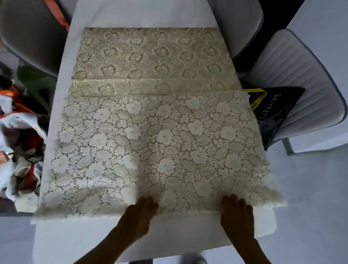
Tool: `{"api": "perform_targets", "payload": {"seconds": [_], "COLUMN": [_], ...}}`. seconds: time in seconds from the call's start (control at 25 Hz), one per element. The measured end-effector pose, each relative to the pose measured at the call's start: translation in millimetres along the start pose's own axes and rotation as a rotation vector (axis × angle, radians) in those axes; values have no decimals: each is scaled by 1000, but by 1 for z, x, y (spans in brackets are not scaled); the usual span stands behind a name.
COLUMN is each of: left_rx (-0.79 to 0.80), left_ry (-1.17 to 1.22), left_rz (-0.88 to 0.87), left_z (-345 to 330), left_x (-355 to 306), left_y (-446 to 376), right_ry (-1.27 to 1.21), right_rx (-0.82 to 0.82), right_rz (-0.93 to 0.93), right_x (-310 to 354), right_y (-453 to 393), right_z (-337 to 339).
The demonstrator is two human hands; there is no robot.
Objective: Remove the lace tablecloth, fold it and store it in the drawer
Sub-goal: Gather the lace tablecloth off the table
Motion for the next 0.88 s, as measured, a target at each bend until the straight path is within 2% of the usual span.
{"api": "perform_targets", "payload": {"seconds": [0.04,0.12,0.32,0.44,0.52,0.56,0.64,0.72,0.88], "left_rx": [-63,-17,445,626,703,654,393,153,-71], "left_ry": [14,188,199,315,447,516,600,647,578], "left_rz": [5,80,264,237,174,157,193,271,233], "left_z": [4,5,-26,-34,-26,-14,26,67,126], "left_x": [0,11,17,13,16,20,43,71,111], "left_y": [0,-1,19,27,18,4,-37,-75,-140], "right_ry": [16,5,-210,-214,-213,-241,-305,-321,-412], "right_rx": [-3,13,72,132,144,129,55,55,36], "right_rz": [-20,-10,52,82,30,-5,-86,-133,-137], "right_x": [-1,2,11,15,7,3,-6,-5,6], "right_y": [1,6,36,35,13,-1,-26,-46,-86], "right_z": [0,-4,-17,-14,-7,-1,11,16,25]}}
Point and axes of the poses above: each hand's wrist, its own y-axis away from the middle knuckle, its own z-axis out of the back of the hand, x = y × z, the point moved 8 cm from there along -y, towards the middle knuckle, and after that the axes turned 1 degree about -z, right-handed, at the moved point
